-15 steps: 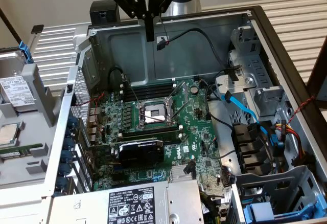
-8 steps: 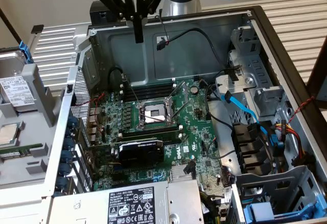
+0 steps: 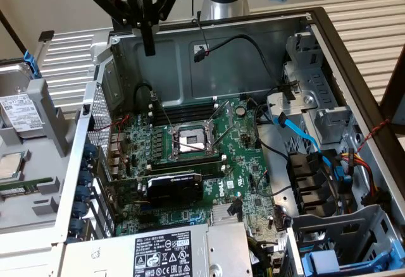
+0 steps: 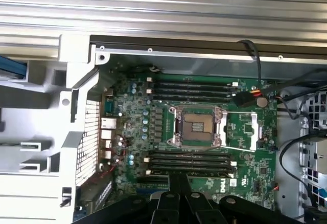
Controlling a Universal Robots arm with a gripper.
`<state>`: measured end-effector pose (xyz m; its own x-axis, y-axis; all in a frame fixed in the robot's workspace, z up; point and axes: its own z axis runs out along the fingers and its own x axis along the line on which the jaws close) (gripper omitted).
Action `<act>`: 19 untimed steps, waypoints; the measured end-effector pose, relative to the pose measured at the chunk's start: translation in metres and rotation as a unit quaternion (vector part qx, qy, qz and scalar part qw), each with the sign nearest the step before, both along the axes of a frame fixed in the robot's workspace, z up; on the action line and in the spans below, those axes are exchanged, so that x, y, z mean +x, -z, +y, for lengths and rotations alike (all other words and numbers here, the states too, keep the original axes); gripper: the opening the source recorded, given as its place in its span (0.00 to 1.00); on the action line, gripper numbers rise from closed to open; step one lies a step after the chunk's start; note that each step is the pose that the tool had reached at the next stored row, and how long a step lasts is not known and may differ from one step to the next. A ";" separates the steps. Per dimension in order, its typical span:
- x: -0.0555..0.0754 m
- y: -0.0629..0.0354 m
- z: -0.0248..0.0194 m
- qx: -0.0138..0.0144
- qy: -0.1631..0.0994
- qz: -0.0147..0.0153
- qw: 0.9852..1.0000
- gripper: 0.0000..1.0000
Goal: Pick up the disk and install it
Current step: 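Reach for the disk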
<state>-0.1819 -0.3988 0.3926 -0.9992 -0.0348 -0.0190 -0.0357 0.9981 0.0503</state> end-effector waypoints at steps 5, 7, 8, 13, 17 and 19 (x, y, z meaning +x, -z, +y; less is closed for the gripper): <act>-0.012 0.0001 0.0060 0.000 0.000 0.000 1.000 0.11; -0.016 0.0001 0.0091 0.000 0.000 0.000 1.000 0.11; -0.020 0.0000 0.0102 0.000 0.000 0.000 1.000 0.11; -0.042 0.0000 0.0108 0.000 0.000 0.000 1.000 0.11; -0.061 0.0000 0.0108 0.000 0.000 0.000 1.000 0.11; -0.070 0.0001 0.0108 0.001 0.000 0.000 1.000 0.11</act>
